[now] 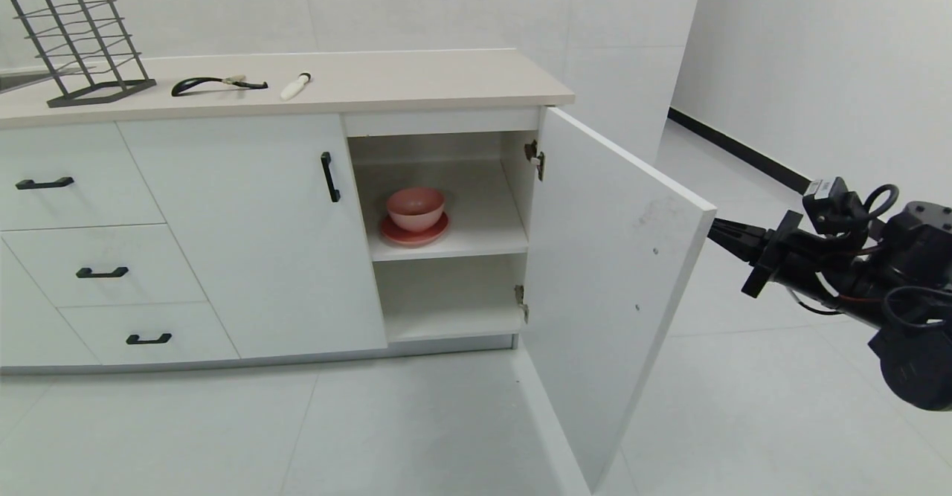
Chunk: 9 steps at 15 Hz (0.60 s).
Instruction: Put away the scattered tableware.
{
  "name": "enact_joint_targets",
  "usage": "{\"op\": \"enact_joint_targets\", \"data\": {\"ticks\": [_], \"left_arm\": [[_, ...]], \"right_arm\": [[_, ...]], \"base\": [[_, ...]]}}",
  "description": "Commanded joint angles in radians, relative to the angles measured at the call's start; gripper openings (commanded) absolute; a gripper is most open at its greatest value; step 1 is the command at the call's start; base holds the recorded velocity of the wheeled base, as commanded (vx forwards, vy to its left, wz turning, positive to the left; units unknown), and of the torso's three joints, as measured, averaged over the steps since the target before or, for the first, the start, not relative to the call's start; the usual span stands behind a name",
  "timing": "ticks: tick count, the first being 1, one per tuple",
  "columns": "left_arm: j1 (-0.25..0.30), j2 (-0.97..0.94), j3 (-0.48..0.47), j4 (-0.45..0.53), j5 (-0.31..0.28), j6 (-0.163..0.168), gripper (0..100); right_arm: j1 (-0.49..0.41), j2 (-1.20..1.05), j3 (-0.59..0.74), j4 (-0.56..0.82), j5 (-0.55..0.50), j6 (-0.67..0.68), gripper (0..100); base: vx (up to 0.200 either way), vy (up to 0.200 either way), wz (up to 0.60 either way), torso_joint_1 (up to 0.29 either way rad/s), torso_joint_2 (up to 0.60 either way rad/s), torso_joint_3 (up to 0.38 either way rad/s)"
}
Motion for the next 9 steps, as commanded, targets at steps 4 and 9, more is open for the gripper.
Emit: {"op": "enact_joint_targets", "data": {"ticks": [4,9], "left_arm": [[0.000,0.000,0.000,0.000,0.000,0.000,100],[0.000,0.000,0.000,0.000,0.000,0.000,100]], "right_arm": [[0.029,0.009,0.006,-0.002,0.008,-0.037,0],[0.105,-0.010,0.033,-0.002,0.005,-0.042,0]], "base": [[0.000,0.000,0.00,0.000,0.00,0.000],[0.000,0.000,0.00,0.000,0.00,0.000]]}}
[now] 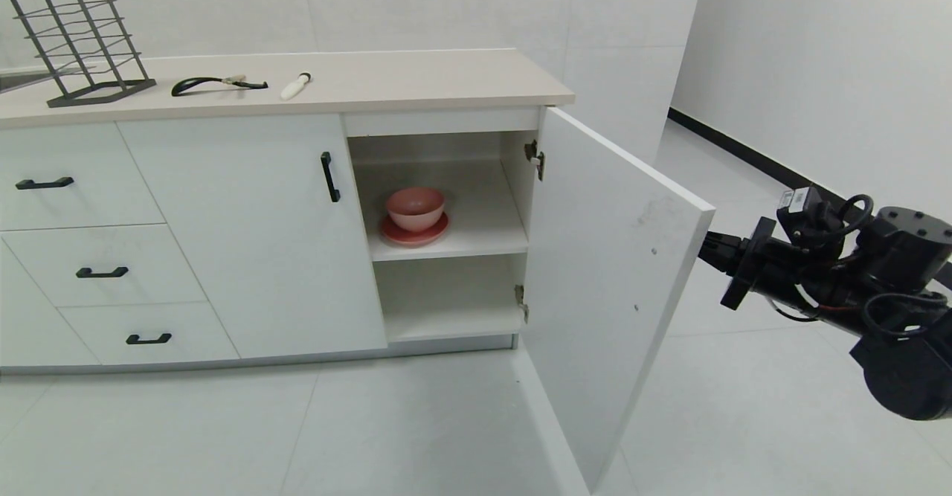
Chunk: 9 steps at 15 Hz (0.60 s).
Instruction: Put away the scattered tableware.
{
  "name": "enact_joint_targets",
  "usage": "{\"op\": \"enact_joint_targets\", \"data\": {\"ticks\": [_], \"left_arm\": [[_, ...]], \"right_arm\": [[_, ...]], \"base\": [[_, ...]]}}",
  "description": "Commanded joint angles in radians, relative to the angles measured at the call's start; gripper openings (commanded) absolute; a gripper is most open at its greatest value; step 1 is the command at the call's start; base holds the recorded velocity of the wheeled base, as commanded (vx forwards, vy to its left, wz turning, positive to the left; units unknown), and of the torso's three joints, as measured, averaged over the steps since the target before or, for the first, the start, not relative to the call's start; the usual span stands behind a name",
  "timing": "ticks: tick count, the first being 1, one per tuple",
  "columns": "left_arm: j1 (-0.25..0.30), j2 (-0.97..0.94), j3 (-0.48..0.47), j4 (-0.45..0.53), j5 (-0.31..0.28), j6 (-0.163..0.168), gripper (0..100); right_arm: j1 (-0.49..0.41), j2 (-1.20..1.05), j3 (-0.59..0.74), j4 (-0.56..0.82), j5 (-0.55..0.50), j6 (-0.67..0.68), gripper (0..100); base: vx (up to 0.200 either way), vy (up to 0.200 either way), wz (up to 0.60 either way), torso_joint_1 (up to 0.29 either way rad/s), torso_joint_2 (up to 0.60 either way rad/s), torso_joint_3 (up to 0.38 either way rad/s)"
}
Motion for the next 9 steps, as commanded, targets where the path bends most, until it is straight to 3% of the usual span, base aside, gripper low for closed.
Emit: {"op": "enact_joint_targets", "data": {"ticks": [1,9], "left_arm": [[0.000,0.000,0.000,0.000,0.000,0.000,100],[0.000,0.000,0.000,0.000,0.000,-0.001,100]], "right_arm": [[0.037,-0.030,0.029,0.002,-0.001,-0.004,0],[0.216,-0.102,0.083,0.008,-0.046,0.001,0]], "base": [[0.000,0.000,0.00,0.000,0.00,0.000],[0.000,0.000,0.00,0.000,0.00,0.000]]}}
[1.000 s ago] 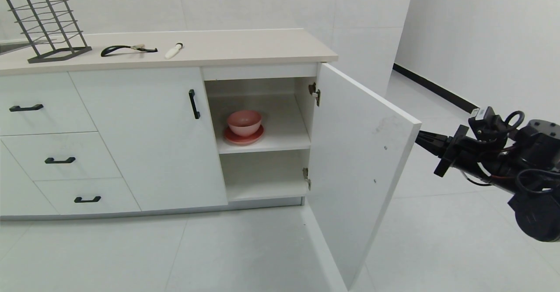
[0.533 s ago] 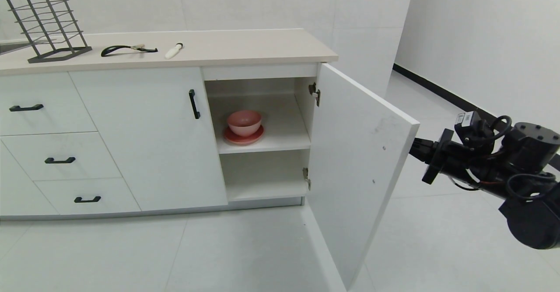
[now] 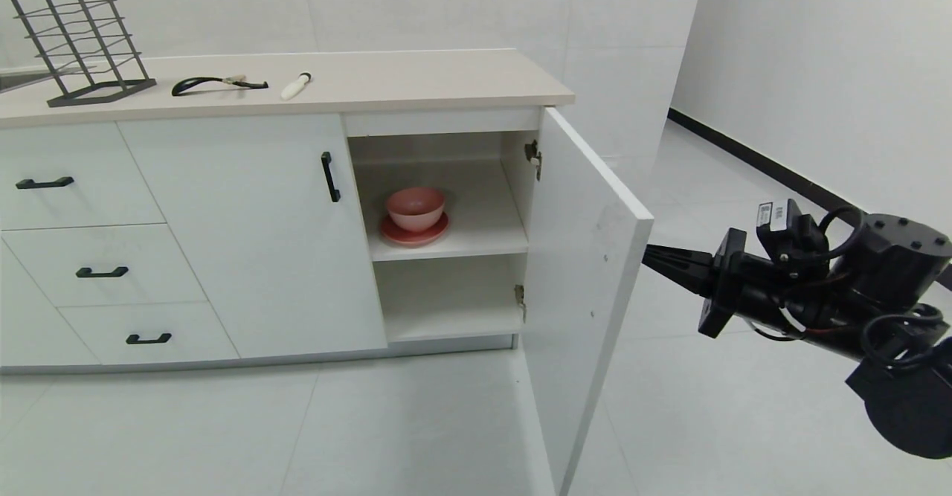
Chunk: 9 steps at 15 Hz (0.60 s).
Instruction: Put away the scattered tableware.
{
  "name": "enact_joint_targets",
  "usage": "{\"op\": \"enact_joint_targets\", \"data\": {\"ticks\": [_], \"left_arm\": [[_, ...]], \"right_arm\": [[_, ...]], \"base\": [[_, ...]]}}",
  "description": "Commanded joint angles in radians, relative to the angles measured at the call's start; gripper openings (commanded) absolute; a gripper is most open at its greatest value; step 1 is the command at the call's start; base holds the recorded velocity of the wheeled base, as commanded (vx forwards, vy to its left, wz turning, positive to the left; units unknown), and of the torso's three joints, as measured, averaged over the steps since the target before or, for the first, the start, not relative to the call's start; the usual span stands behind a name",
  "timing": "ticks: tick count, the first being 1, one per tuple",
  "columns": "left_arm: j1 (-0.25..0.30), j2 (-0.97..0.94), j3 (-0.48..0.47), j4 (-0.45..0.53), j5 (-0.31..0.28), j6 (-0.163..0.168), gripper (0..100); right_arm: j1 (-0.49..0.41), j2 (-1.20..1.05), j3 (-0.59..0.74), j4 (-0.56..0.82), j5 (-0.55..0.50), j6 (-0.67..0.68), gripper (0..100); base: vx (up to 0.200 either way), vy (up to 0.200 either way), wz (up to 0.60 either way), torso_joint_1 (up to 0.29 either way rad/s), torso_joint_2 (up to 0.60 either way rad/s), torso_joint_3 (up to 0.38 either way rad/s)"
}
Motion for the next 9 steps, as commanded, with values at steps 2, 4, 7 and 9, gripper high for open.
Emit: {"op": "enact_joint_targets", "data": {"ticks": [2,4,7,9], "left_arm": [[0.000,0.000,0.000,0.000,0.000,0.000,100],[0.000,0.000,0.000,0.000,0.000,0.000,100],[0.000,0.000,0.000,0.000,0.000,-0.010,100],[0.000,0.000,0.000,0.000,0.001,-0.010,100]], "right_arm": [[0.116,0.007,-0.026,0.003,-0.067,0.007,0],[0.176,0.036,-0.063,0.005,-0.087,0.009,0],[0.211,0.084,-0.126,0.016,-0.113,0.010,0],[0.223,0.114,-0.153,0.016,-0.115,0.010,0]], "base": [[0.000,0.000,0.00,0.000,0.00,0.000],[0.000,0.000,0.00,0.000,0.00,0.000],[0.000,0.000,0.00,0.000,0.00,0.000],[0.000,0.000,0.00,0.000,0.00,0.000]]}}
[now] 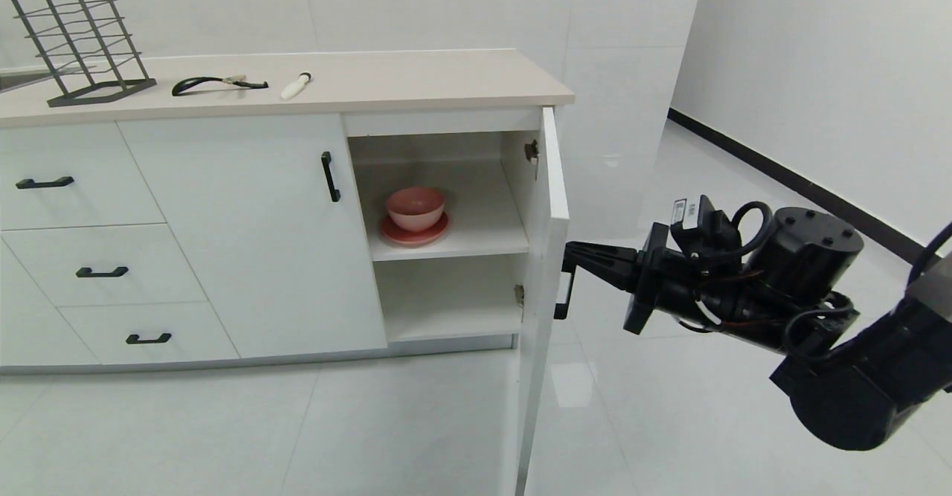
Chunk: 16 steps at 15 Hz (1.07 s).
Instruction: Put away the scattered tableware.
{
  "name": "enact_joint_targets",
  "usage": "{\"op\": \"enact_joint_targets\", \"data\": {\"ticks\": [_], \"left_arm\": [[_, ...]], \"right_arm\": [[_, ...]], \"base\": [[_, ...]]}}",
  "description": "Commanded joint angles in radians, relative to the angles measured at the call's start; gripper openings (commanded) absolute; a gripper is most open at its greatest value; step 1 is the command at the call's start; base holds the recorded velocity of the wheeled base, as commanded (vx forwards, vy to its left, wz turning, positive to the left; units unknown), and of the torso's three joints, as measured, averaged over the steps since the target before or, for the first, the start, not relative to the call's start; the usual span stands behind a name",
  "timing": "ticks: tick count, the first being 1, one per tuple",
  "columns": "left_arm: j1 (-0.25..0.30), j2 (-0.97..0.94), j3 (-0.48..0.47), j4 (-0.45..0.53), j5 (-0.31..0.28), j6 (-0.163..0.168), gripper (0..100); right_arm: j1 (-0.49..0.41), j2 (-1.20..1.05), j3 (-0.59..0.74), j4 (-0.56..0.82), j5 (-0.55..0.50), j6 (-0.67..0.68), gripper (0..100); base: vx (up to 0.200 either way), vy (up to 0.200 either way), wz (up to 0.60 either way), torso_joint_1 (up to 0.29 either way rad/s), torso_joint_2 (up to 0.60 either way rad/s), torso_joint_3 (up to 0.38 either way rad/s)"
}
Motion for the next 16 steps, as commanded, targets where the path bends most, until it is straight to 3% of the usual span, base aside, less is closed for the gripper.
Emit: {"op": "enact_joint_targets", "data": {"ticks": [1,16], "left_arm": [[0.000,0.000,0.000,0.000,0.000,0.000,100],[0.000,0.000,0.000,0.000,-0.001,0.000,100]], "right_arm": [[0.011,0.040,-0.023,0.000,0.000,0.000,0],[0.046,0.173,-0.216,0.001,-0.028,0.000,0]], "base": [[0.000,0.000,0.00,0.000,0.00,0.000],[0.000,0.000,0.00,0.000,0.00,0.000]]}}
